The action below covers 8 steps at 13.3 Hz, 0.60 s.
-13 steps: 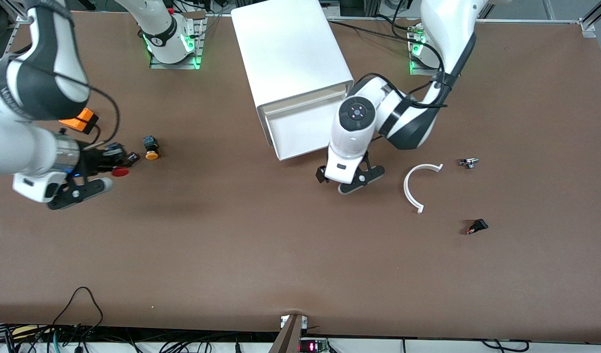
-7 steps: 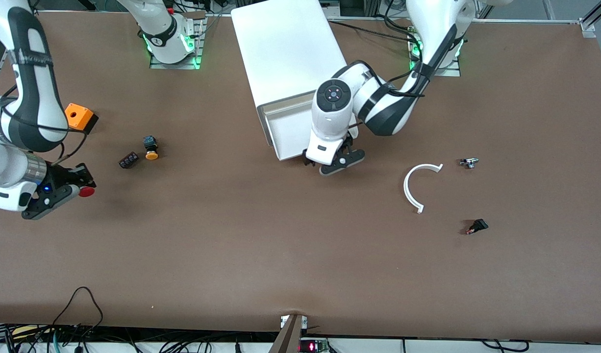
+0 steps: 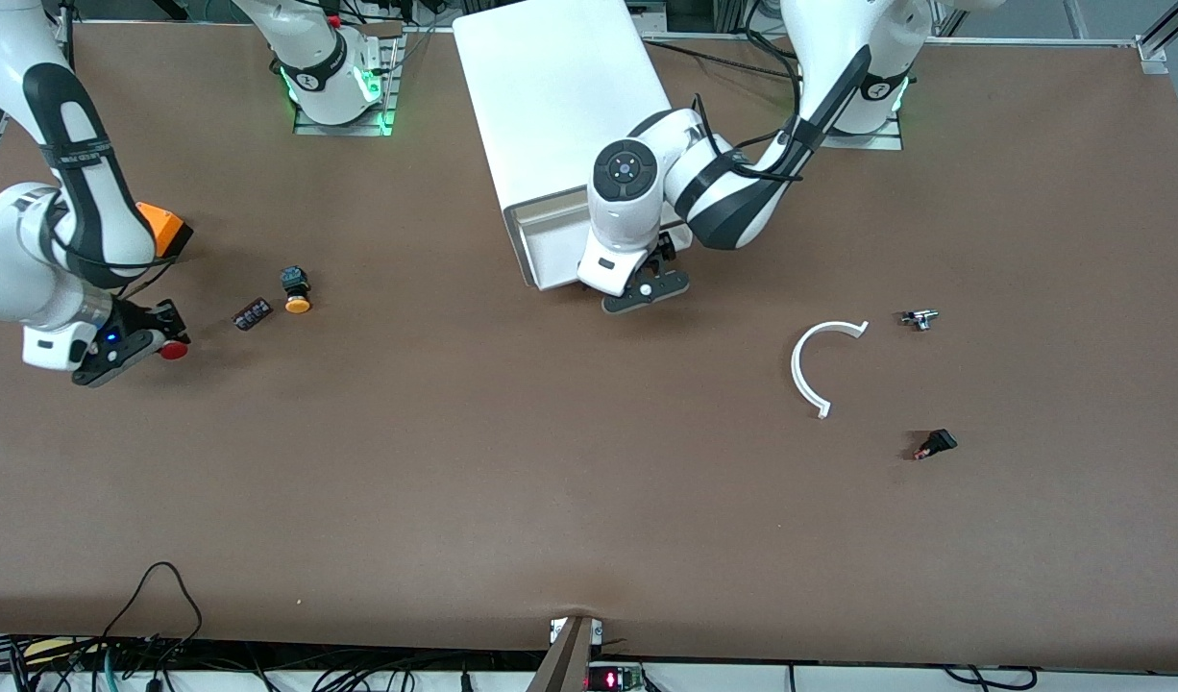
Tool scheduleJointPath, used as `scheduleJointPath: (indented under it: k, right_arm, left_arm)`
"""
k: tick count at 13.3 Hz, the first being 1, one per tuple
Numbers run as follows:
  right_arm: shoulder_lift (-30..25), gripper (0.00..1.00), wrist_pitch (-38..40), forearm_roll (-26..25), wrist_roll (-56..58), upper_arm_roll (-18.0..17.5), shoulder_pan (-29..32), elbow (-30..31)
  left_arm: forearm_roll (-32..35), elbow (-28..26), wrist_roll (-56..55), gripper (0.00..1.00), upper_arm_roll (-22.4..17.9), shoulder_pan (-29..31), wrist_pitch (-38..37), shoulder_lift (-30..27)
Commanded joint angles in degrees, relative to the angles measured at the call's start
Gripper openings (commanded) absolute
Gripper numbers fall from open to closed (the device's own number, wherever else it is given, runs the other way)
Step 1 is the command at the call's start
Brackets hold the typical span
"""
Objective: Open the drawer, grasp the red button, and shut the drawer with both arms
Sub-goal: 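Set the red button down while the left gripper shuts the drawer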
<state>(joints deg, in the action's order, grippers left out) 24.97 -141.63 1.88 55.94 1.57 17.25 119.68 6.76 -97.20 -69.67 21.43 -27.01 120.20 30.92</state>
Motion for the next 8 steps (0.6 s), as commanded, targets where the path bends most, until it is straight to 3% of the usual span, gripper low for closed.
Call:
scheduleJointPath:
  k: [1,2,4,8]
  right_arm:
    - [-1.1,0.31,-4.4,-0.3,0.8,-1.2,1.6,4.2]
    - [-0.7,0.47,-4.5,-0.1,0.8,-1.2,1.6,4.0]
    - [-1.3,0.98,-4.1,0.0,0.4,-1.2,1.6,3.9]
    - [-6.8,0.99,0.8,0.5,-3.9,-4.5,1.6,1.0]
  left_arm:
    - [-2.5,-2.3,5.4,1.0,4.8,3.9,-3.2,-2.0]
    - [-2.6,-2.3,6.5,1.0,5.6,4.5,-4.0,-2.0]
    - [-3.8,-2.3,6.7,1.0,7.6,5.7,-4.9,-2.0]
    - [-7.6,-2.6,10.1,1.0,8.8,6.4,-5.2,-1.5]
